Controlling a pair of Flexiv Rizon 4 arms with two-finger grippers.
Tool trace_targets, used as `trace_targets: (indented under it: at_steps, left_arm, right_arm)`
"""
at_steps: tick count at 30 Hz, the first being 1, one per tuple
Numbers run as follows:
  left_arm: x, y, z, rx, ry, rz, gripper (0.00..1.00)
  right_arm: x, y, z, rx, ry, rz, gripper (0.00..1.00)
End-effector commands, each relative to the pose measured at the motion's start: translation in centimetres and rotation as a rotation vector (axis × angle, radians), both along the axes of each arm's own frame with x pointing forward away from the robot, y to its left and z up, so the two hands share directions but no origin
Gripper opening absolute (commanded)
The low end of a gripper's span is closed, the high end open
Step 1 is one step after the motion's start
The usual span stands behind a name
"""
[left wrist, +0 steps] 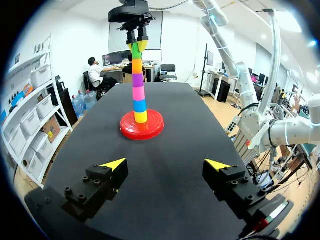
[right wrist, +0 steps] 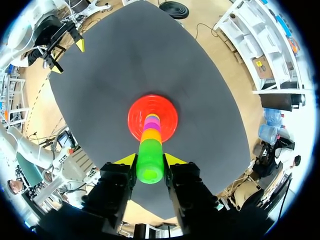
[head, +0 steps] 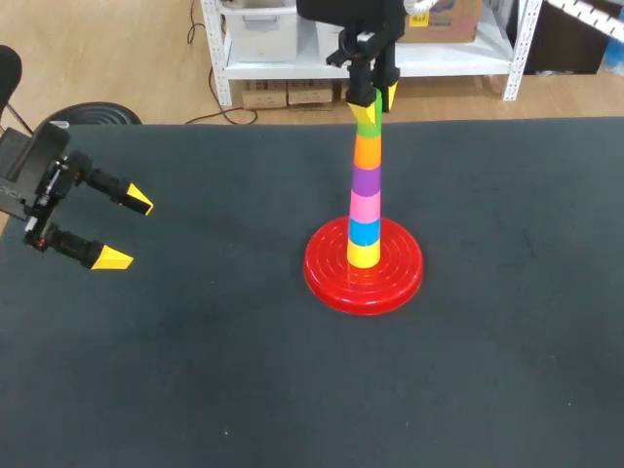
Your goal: Pick up and stack the cylinders on the red base in this order: pink,purple,orange,green
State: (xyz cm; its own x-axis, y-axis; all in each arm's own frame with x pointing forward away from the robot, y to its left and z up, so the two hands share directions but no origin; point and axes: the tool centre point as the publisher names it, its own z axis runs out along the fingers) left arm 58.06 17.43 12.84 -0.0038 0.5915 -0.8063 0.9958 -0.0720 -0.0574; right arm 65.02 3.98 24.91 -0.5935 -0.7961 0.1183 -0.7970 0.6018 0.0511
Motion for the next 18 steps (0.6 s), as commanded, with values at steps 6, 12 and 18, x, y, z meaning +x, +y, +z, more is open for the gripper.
trace_targets:
  at_steps: [6,12,18]
  left_arm:
    - [0.0,0.0,-0.1,-0.002,-0.002,-0.001,1.00]
    - [0.0,0.0,-0.1,-0.002,-0.002,-0.001,1.00]
    - [0.0,0.0,-0.1,-0.002,-0.002,-0.001,1.00]
  right_arm:
    - [-1.2,-0.2,0.3,0.126,-0.085,0.029,1.00]
    - [-2.3,-0.9,1.5,0.260,-0.184,0.054,1.00]
    - [-4.0,-2.0,2.2,0.324,-0.243,0.047,1.00]
